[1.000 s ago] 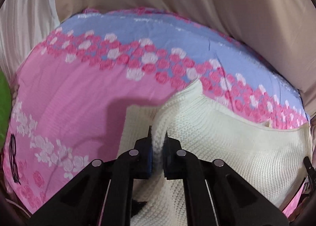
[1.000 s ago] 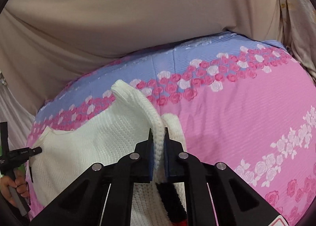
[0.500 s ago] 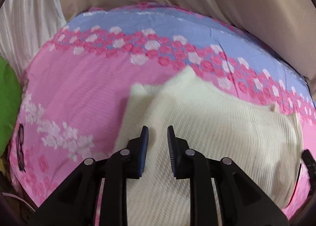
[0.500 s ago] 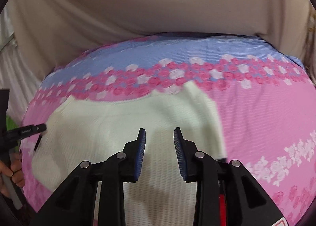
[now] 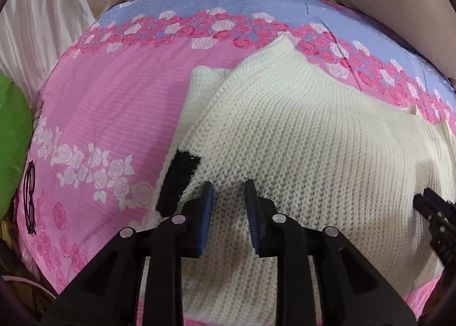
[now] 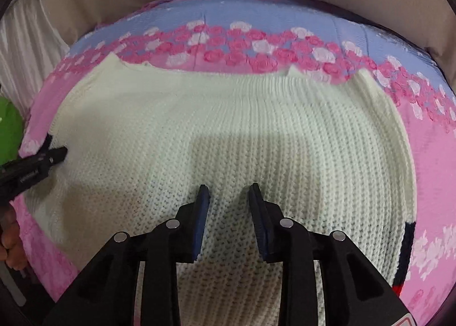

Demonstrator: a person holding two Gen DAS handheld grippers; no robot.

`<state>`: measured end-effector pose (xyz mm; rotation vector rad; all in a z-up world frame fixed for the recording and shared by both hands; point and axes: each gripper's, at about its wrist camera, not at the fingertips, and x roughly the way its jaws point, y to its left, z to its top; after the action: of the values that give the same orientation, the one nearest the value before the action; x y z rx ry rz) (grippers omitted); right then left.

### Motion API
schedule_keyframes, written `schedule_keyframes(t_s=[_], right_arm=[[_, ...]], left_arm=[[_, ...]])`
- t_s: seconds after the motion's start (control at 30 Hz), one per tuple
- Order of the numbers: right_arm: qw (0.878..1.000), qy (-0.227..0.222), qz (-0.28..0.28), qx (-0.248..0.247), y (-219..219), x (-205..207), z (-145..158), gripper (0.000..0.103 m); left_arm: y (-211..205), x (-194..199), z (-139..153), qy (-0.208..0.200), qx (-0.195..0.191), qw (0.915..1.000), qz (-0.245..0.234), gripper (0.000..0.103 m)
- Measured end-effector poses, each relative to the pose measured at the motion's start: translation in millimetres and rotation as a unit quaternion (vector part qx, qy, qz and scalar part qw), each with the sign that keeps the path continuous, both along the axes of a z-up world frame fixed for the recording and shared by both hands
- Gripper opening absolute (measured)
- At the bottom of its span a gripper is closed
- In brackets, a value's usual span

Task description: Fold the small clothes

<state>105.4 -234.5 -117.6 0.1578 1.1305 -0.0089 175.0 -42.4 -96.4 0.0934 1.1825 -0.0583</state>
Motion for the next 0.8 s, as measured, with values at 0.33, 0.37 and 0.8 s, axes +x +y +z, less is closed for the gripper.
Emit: schedule_keyframes(t_s=[0.33,0.37,0.8], right_arm=[[0.988,-0.053,-0.146,0.005,-59.3,-103.8,42.4,0.056],[0.985,-0.046,-0.166,-0.002,-66.9,-120.9,37.5,0.059],[0.931,-0.028,-0.29,0.222,-94.9,-160.6,-33.2,0.072]], left_arm=[[72.6,-46.9,18.5,0.021,-0.163,0.9814,0.1,0.045],[80.4,-52.5,14.3,0.025,-0.167,0.9783,0.12,0.052],[85.0,-58.8,-29.6,0.078,-0.231,0.948,0.205,0.069]])
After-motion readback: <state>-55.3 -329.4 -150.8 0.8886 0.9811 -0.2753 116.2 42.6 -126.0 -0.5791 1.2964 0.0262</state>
